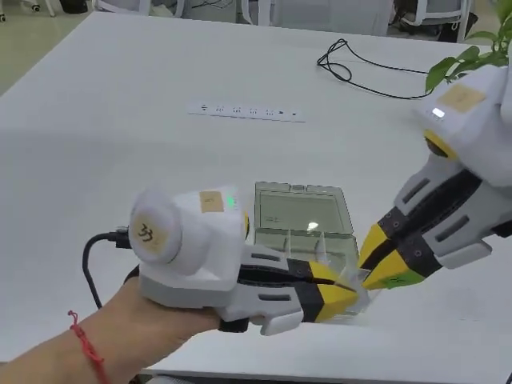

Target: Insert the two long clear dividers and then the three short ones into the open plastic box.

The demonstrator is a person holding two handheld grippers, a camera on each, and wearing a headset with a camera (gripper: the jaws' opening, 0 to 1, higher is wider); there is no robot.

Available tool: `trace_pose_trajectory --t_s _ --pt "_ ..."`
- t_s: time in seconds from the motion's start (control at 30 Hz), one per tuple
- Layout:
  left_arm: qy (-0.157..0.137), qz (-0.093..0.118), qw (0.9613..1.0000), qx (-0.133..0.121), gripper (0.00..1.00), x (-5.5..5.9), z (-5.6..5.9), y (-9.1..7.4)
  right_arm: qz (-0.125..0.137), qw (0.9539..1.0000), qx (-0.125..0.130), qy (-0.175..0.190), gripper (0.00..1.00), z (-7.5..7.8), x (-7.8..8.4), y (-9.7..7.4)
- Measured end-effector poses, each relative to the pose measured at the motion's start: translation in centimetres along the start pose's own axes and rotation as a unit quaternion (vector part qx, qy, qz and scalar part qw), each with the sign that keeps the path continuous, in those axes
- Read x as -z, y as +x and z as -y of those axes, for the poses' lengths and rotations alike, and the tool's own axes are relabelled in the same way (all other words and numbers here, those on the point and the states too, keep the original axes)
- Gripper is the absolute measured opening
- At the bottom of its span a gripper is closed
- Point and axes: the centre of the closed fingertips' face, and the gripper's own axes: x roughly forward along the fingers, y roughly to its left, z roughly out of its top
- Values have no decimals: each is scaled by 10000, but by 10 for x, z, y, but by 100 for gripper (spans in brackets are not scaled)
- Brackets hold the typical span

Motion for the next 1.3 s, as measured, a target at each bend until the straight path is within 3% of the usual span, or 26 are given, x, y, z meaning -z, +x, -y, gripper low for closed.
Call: trace_pose_trajectory --t_s 0.27,0.9,1.3 --pt "93 6 10000 17 0 0 2 0 -4 10000 -53 -52 3 -2 1 1" --pt "161 -49 9998 -122 0 5 1 -3 -71 9999 96 -101 3 3 6 1" --pt "45 -153 9986 -502 16 15 -12 -14 -35 9992 388 1 3 17 6 -8"
